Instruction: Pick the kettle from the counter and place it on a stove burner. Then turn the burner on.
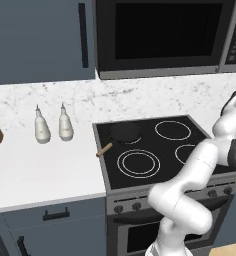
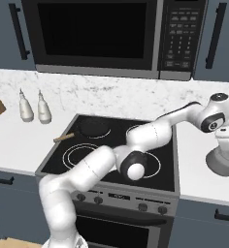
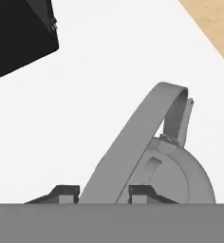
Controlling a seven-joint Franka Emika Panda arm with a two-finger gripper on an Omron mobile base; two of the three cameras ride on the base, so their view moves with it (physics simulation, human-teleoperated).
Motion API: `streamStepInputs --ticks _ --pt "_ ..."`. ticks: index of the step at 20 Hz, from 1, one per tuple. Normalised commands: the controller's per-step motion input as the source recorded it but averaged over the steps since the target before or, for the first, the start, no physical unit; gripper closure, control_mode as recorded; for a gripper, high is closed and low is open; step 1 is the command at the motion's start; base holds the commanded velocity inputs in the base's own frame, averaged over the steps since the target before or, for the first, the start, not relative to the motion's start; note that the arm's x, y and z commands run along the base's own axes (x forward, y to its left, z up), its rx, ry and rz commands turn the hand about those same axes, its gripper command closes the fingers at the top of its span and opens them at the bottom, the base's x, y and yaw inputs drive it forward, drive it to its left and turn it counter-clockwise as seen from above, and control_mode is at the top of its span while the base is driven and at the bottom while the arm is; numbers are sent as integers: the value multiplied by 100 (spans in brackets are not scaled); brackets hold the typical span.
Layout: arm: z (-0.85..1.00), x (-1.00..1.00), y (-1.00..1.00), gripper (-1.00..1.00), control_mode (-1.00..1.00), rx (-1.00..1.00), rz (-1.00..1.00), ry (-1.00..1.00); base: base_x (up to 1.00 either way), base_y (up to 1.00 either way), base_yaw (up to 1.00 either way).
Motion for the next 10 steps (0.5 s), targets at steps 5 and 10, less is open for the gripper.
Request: streamStepInputs --ticks 5,10 --pt "-35 -100 70 100 -100 2 0 -5 0 0 0" --pt "-43 -100 100 100 -100 2 0 -1 0 0 0"
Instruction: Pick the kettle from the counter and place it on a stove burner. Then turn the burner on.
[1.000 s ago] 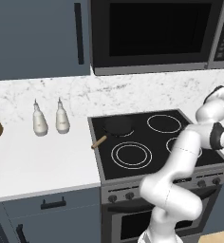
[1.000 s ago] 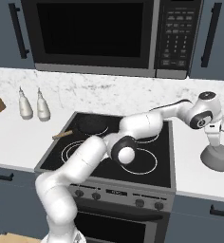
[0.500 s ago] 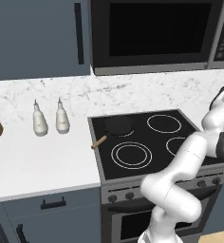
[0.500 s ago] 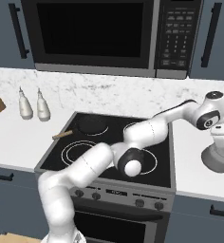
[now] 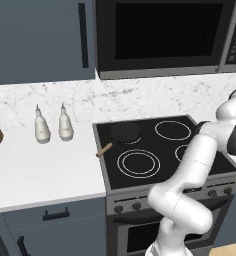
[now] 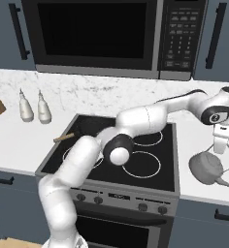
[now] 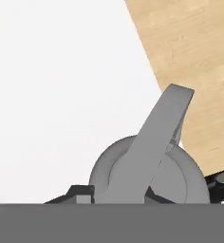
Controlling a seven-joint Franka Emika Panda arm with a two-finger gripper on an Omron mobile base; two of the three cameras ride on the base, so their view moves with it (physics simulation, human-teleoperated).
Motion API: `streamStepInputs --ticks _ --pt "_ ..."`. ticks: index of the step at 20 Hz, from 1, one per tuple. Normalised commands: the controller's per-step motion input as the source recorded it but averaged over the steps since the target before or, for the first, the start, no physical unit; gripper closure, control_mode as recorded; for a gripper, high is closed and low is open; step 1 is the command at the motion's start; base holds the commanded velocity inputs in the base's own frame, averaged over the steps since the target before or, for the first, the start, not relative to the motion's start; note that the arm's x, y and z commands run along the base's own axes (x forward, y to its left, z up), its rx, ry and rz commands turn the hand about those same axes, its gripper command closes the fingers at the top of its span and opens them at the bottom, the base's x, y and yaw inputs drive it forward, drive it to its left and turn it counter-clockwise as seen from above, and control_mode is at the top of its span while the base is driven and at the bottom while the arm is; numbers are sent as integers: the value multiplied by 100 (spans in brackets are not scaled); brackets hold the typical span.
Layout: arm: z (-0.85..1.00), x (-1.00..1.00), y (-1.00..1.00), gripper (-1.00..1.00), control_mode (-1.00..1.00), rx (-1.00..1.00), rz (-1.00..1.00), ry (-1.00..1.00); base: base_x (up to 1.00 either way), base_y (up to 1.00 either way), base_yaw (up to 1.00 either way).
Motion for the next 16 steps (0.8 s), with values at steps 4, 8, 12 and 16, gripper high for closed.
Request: streamStepInputs --ticks 4,8,12,16 --pt "-26 -98 99 100 -100 0 0 -10 0 0 0" --pt "1 -91 69 100 -100 0 -10 -33 0 0 0" --pt "18 -74 82 100 -100 -11 -19 -37 0 0 0" --pt "56 -23 91 100 -100 -25 -14 -33 0 0 0"
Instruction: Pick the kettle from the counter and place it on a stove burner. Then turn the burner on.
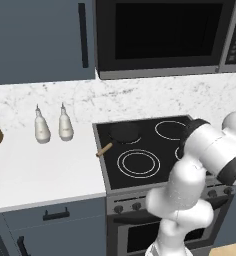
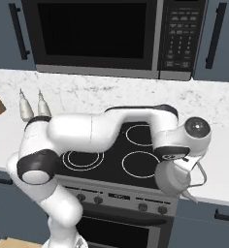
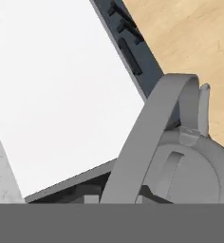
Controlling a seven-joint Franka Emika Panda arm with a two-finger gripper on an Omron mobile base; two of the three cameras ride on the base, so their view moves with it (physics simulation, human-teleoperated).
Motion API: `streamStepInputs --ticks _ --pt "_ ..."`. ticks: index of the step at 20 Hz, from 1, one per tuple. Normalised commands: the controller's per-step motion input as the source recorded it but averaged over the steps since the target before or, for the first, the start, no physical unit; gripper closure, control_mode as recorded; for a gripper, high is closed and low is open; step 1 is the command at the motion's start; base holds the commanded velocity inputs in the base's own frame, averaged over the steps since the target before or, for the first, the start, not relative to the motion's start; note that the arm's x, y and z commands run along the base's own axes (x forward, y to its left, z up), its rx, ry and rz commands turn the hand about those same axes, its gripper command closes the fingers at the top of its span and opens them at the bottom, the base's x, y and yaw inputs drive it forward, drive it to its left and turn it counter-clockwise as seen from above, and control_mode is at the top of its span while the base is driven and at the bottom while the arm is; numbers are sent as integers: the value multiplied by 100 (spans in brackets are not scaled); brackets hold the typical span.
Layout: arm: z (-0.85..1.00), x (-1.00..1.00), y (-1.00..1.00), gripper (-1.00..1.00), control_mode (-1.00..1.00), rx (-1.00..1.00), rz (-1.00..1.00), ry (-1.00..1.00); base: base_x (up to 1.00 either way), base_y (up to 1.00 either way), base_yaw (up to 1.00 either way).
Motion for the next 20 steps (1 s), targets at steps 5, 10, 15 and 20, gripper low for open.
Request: streamStepInputs --ticks 5,10,15,20 --pt "80 -1 70 100 -100 -34 -8 -11 0 0 0" --pt "51 0 60 100 -100 -33 0 0 0 0 0" --pt "24 0 46 100 -100 -23 11 7 0 0 0" --pt "14 0 10 100 -100 -4 17 13 0 0 0"
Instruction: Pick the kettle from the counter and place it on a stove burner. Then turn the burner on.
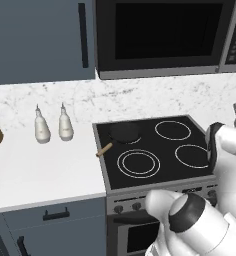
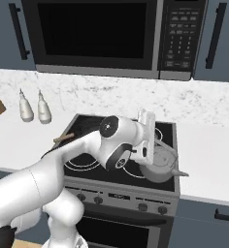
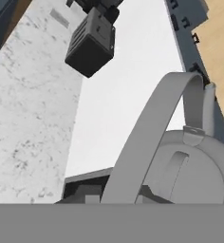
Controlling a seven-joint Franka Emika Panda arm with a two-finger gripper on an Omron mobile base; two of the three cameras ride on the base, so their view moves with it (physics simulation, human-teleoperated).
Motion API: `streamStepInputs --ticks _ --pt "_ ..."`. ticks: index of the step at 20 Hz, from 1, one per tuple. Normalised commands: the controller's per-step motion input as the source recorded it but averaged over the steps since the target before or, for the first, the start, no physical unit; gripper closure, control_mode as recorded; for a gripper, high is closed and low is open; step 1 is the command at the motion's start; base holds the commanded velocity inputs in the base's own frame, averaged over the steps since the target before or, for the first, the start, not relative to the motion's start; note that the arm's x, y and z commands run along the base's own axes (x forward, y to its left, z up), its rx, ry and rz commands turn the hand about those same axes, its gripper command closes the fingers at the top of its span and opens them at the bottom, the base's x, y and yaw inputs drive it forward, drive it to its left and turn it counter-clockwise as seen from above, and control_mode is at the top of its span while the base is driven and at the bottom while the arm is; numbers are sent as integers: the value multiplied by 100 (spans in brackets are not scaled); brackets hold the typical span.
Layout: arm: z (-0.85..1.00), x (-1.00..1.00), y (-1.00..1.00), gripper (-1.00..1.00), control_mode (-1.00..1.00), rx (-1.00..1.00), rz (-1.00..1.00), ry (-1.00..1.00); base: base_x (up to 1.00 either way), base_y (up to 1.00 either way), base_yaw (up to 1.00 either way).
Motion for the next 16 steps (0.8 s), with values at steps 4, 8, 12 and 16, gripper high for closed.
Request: streamStepInputs --ticks 4,8,12,16 --pt "17 9 8 100 -100 0 16 15 0 0 0" --pt "2 17 34 100 -100 0 13 15 0 0 0" --pt "0 16 59 100 -100 0 6 3 0 0 0" --pt "-10 7 61 100 -100 -2 1 0 0 0 0"
